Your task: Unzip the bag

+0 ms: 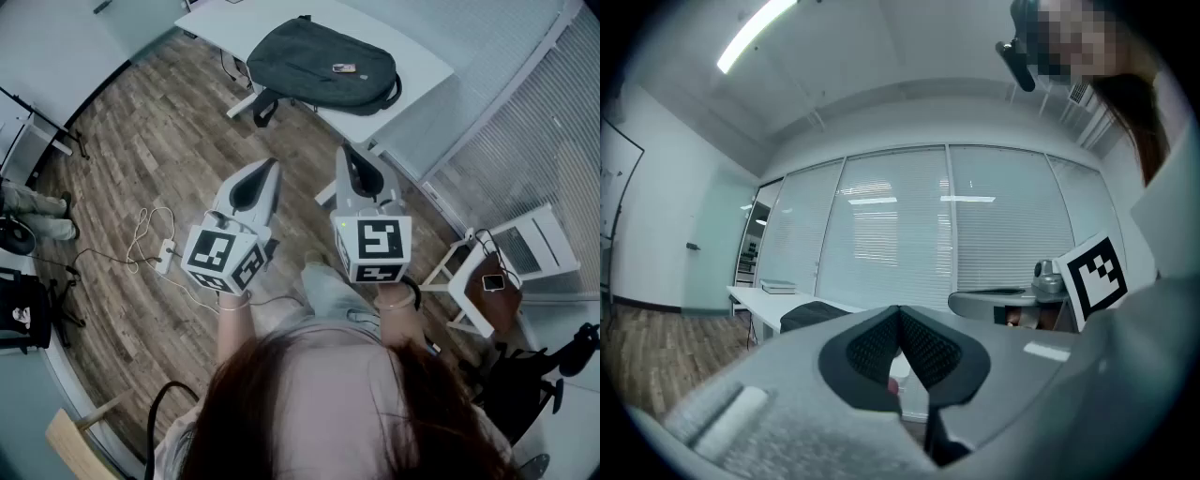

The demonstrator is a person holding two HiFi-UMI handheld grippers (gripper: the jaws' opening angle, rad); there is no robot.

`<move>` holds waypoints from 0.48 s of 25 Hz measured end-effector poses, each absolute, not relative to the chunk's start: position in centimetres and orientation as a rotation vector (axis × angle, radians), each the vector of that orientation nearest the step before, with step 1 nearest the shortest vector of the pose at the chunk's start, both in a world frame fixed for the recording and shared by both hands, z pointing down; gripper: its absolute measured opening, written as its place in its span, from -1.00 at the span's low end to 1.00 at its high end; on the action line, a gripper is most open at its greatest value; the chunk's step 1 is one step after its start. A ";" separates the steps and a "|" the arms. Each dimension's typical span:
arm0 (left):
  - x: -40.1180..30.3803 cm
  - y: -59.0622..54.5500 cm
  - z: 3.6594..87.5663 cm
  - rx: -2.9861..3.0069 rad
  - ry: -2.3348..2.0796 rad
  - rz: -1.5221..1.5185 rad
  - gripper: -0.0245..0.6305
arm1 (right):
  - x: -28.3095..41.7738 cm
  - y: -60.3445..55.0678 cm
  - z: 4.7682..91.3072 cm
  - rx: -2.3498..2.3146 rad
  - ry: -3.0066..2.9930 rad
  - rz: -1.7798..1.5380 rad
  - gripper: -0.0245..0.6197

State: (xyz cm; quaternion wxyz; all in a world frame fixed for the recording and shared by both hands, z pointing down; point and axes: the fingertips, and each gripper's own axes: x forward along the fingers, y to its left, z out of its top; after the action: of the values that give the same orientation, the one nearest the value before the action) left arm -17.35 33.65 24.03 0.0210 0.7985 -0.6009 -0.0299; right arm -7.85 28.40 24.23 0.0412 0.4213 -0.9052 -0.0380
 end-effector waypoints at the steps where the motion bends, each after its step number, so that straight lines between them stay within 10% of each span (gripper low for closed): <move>1: -17.4 33.0 24.1 2.477 -1.859 -0.090 -0.92 | -8.0 27.8 24.3 1.292 -2.770 -0.116 -0.91; 12: -18.7 25.1 25.9 2.489 -1.797 -0.055 -0.92 | -10.1 21.7 27.2 1.266 -2.729 -0.090 -0.91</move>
State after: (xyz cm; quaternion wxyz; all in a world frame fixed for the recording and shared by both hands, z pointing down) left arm -18.72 25.15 25.94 0.0356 0.8102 -0.5849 -0.0178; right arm -10.14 21.68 27.21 0.0659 0.4196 -0.9048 -0.0297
